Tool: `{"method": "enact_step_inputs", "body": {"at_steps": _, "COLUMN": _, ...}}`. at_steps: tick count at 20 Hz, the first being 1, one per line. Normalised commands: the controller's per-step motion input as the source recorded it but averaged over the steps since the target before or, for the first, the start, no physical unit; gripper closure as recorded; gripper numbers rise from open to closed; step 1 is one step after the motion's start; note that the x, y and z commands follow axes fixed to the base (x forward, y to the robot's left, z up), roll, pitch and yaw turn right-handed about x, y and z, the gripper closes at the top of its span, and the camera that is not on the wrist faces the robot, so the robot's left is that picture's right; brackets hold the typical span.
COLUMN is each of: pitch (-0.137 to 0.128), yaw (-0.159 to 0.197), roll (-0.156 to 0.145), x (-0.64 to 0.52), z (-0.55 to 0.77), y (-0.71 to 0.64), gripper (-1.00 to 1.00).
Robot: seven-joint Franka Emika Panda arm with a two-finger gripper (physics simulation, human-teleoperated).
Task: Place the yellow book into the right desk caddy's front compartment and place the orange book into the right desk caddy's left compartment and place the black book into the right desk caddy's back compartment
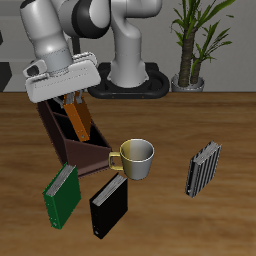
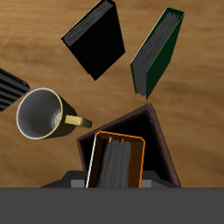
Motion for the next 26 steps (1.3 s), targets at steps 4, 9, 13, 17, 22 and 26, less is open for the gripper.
{"method": "enact_step_inputs", "body": {"at_steps": 4, "pitch": -0.081, "yaw": 0.092, "roll": -0.008, "x": -0.01, "z": 0.16, "y": -0.01, "gripper": 1.00}}
{"method": "enact_step_inputs", "body": {"at_steps": 9, "pitch": -0.029, "yaw": 0.048, "roll": -0.019, "x": 0.01, "z": 0.04, "y": -0.06, "gripper": 1.00}}
{"method": "enact_step_inputs", "body": {"at_steps": 13, "pitch": -0.016, "yaw": 0.054, "roll": -0.006, "x": 0.01, "z": -0.03, "y": -0.05, "gripper": 1.00}}
{"method": "enact_step_inputs", "body": {"at_steps": 17, "pitch": -0.058, "yaw": 0.118, "roll": 0.019, "x": -0.02, "z": 0.02, "y": 0.03, "gripper": 1.00}}
{"method": "enact_step_inputs", "body": {"at_steps": 22, "pitch": -0.055, "yaw": 0.083, "roll": 0.001, "x": 0.04, "z": 0.06, "y": -0.01, "gripper": 1.00}}
{"method": "enact_step_inputs", "body": {"at_steps": 26, "pitch": 0.003, "yaw": -0.001, "roll": -0.009, "x": 0.00, "z": -0.03, "y": -0.06, "gripper": 1.00}}
